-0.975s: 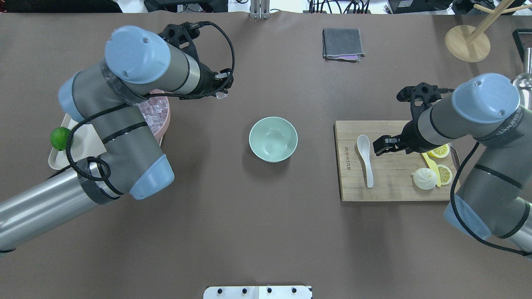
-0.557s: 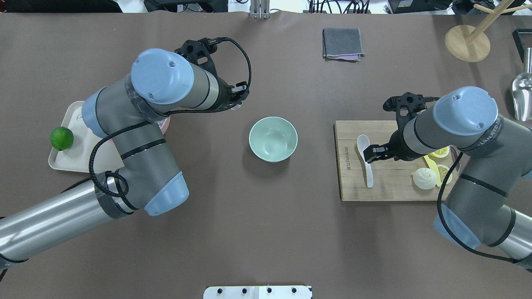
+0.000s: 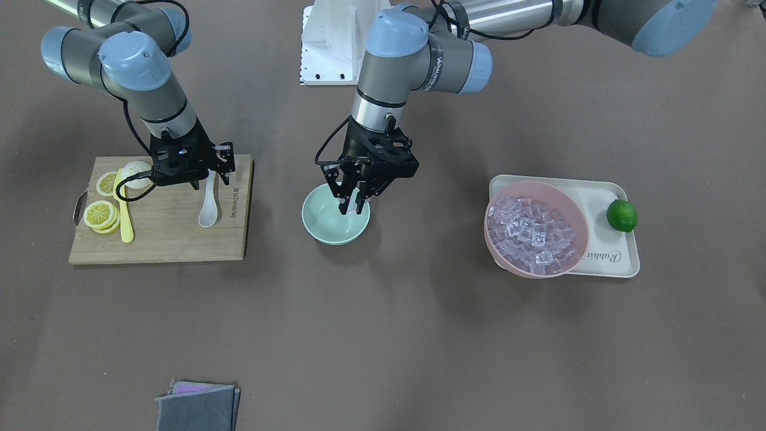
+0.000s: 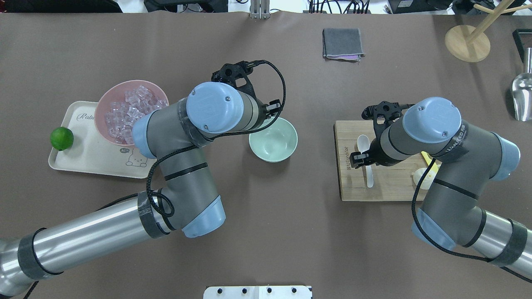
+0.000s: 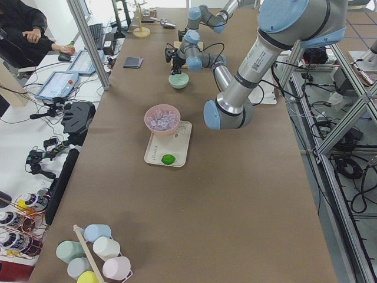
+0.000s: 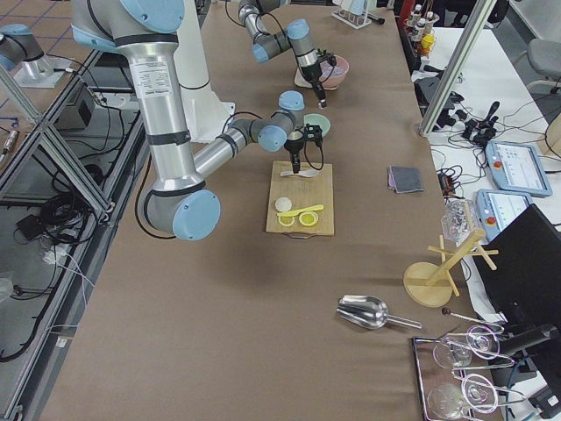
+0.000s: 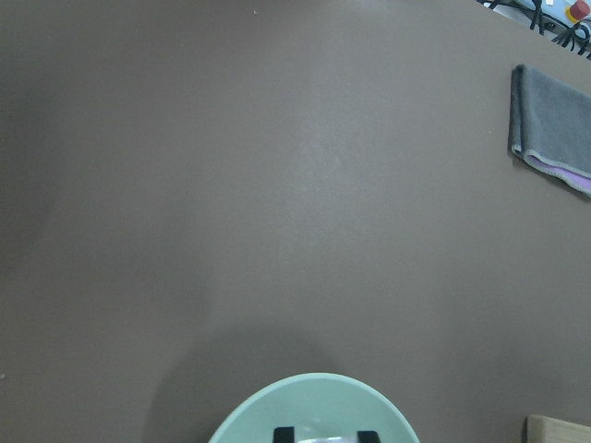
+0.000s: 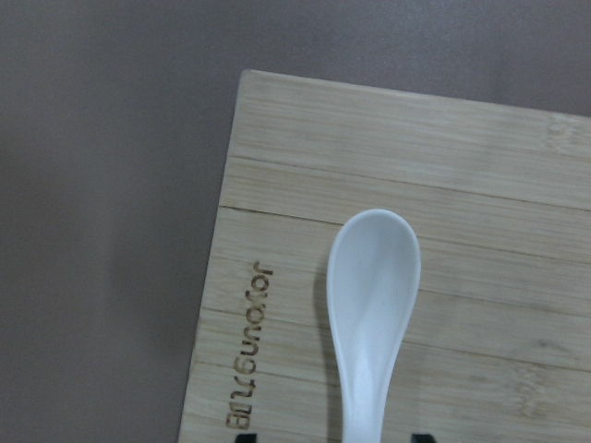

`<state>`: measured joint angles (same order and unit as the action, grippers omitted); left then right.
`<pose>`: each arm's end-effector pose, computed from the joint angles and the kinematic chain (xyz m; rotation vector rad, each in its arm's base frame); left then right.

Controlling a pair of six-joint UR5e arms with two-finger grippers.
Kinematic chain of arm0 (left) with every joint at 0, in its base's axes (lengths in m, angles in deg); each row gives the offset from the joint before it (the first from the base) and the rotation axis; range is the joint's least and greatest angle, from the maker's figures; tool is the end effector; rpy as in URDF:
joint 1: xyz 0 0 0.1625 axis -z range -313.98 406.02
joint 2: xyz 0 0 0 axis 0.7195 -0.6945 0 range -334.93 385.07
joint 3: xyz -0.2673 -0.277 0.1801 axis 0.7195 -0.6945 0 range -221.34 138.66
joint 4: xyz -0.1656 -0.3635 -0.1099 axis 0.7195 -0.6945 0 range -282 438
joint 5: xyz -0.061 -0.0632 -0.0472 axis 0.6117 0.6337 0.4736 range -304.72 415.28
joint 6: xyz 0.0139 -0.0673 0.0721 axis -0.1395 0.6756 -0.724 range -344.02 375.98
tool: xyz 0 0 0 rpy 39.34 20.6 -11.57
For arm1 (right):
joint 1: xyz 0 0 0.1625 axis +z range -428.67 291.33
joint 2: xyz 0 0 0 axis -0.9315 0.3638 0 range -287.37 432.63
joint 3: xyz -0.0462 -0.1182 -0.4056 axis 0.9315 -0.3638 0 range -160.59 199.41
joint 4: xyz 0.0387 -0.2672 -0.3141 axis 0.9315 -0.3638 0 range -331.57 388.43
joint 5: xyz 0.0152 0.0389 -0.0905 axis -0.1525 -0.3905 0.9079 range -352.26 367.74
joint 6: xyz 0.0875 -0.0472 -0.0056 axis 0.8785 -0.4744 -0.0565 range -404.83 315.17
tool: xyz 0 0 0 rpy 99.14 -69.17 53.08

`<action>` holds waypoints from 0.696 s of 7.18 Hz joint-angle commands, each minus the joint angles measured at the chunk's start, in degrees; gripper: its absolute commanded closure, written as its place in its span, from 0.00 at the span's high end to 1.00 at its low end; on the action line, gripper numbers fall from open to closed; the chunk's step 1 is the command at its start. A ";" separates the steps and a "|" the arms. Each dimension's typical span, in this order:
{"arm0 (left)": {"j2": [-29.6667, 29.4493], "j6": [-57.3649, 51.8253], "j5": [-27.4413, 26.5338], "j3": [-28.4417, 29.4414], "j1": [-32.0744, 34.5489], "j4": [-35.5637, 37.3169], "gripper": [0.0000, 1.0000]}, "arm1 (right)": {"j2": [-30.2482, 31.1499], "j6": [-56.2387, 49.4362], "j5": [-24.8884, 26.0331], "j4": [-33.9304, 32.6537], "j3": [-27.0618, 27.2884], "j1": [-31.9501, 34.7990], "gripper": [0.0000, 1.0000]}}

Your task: Put spoon and ice into bowl

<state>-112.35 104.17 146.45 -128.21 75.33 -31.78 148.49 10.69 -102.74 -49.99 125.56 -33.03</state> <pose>0.5695 -0.4704 0.1300 0.2849 1.0910 -0.4172 -0.4132 -0.4173 0.3798 0.1357 -0.7875 -0.1115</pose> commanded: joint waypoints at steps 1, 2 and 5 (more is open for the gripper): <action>-1.62 0.31 -2.20 3.37 -1.27 -2.44 0.00 | -0.01 -0.15 0.09 0.02 -0.77 0.04 0.61; -1.70 0.31 -2.40 3.55 -1.45 -2.54 0.00 | 0.07 -0.15 0.09 -0.07 -0.77 0.05 0.60; -3.20 0.31 -2.57 6.10 -2.07 -4.38 0.00 | -0.10 -0.06 0.09 0.02 -2.00 -0.04 0.50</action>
<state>-115.16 104.49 143.94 -122.84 73.47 -35.49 148.48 10.56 -102.65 -49.99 124.16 -33.03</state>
